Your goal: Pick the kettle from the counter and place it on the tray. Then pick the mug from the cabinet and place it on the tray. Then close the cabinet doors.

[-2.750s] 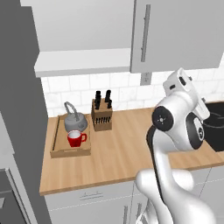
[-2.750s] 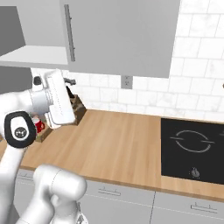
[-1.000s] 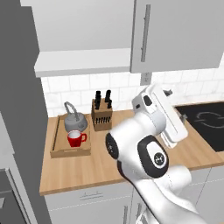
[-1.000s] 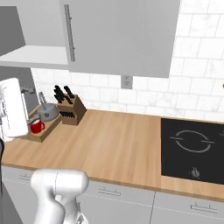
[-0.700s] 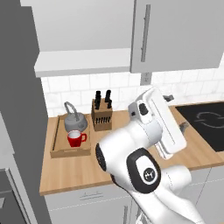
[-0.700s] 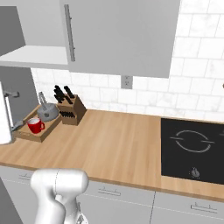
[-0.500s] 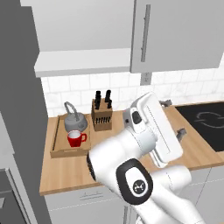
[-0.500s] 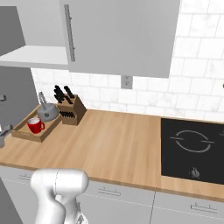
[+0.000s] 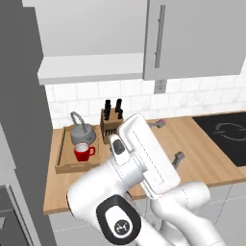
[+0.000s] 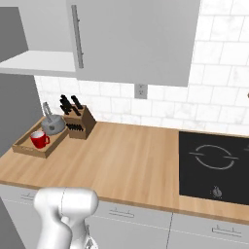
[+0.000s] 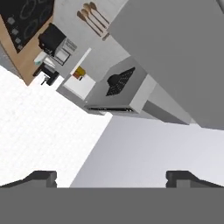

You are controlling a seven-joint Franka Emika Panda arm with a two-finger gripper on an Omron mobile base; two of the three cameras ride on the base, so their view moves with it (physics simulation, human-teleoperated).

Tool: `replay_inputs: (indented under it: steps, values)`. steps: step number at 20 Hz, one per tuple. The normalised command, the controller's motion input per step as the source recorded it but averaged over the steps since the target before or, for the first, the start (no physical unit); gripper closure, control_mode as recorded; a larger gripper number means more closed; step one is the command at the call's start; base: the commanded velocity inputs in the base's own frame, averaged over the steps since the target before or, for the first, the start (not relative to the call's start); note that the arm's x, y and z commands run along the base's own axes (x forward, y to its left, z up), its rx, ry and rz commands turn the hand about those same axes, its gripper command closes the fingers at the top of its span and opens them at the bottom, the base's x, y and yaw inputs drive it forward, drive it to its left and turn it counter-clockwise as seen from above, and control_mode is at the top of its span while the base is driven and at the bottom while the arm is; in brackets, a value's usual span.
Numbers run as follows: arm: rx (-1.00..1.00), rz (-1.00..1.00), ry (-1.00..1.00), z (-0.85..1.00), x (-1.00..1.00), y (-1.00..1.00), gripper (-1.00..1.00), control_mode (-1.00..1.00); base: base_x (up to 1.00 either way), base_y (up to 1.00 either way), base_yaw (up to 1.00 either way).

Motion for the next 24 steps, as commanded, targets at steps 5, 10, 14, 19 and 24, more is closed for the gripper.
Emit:
replay_inputs:
  steps: [5, 10, 14, 19, 24]
  values:
    - [-0.18, 0.03, -0.15, 0.0, -0.25, 0.45, -1.0, -1.0, 0.0, 0.0, 0.0]
    - [-0.17, 0.1, -0.09, 0.0, -0.11, 0.51, -1.0, -1.0, 0.0, 0.0, 0.0]
    - [-0.14, 0.14, -0.02, 0.0, 0.0, 0.51, -1.0, -1.0, 0.0, 0.0, 0.0]
    - [-0.13, 0.25, 0.0, 0.0, -0.01, 0.45, -1.0, -1.0, 0.0, 0.0, 0.0]
    - [-0.12, 0.22, 0.0, 0.0, -0.18, 0.52, -1.0, -1.0, 0.0, 0.0, 0.0]
